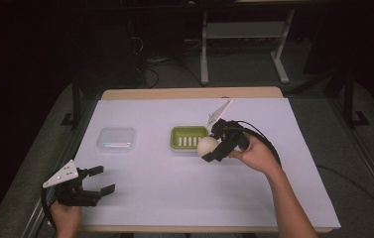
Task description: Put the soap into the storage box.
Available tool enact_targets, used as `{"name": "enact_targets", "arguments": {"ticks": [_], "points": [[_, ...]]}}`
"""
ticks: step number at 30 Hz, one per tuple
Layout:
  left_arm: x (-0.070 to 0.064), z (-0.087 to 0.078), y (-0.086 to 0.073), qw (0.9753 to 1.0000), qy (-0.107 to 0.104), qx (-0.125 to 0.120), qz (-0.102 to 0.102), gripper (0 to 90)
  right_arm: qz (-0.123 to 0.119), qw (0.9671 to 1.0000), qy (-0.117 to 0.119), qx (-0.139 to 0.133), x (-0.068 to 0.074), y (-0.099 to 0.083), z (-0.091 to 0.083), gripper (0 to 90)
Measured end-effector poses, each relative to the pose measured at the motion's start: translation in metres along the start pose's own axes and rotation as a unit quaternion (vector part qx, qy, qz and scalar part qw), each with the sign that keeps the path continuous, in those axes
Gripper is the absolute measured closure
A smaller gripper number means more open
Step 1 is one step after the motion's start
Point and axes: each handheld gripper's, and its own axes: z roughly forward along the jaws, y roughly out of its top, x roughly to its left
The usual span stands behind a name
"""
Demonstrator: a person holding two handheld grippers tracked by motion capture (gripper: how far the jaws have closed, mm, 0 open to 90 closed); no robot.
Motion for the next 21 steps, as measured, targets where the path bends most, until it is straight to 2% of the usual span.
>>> {"name": "enact_targets", "arguments": {"ticks": [9,12,15,21], "points": [[0.000,0.000,0.000,1.0000,0.000,0.001,0.001,13.2,-0.001,1.0000,-0.003,0.007,-0.002,0.010,-0.001,22.7],[0.000,0.000,0.000,1.0000,-0.001,-0.001,0.000,13.2,-0.003,1.0000,0.004,0.004,-0.003,0.013,0.000,22.7],[0.000,0.000,0.000,1.0000,-0.001,-0.002,-0.001,13.2,-0.003,0.9999,0.000,0.014,-0.003,0.018,0.000,22.6],[0.000,0.000,0.000,1.0000,-0.002,-0.002,0.001,13.2,-0.009,0.9999,0.000,0.007,-0.008,0.025,-0.001,22.7]]}}
